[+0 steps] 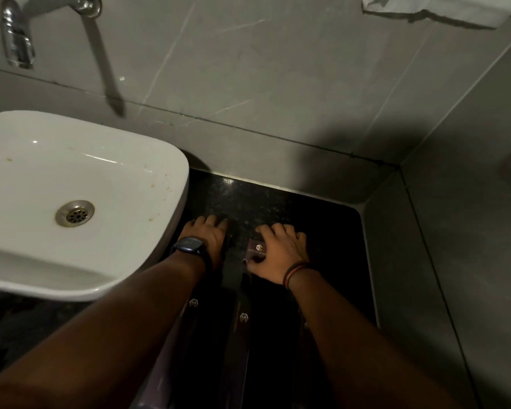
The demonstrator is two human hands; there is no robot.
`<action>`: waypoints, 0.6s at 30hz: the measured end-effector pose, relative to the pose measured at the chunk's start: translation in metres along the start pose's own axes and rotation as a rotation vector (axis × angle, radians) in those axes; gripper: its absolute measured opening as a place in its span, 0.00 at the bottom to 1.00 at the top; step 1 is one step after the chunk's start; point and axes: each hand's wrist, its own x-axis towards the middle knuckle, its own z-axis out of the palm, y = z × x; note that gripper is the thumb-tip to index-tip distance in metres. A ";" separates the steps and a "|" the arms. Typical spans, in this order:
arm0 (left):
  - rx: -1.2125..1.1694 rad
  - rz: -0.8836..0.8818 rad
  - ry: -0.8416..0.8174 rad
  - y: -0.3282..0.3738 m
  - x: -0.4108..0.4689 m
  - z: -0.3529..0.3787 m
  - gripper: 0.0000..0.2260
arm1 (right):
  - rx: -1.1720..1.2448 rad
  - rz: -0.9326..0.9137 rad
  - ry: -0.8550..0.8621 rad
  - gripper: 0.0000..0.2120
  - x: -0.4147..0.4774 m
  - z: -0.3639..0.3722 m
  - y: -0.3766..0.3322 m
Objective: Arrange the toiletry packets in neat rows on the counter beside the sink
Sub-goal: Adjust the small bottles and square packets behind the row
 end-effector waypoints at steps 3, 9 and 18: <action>-0.102 -0.034 0.104 0.007 -0.033 0.005 0.38 | 0.064 0.026 0.059 0.31 -0.022 -0.007 -0.013; -0.116 -0.097 0.087 0.015 -0.115 0.034 0.47 | 0.211 0.025 0.001 0.40 -0.092 -0.004 -0.040; -0.315 -0.341 -0.036 0.016 -0.184 0.055 0.40 | 0.324 0.260 -0.213 0.39 -0.168 0.014 -0.075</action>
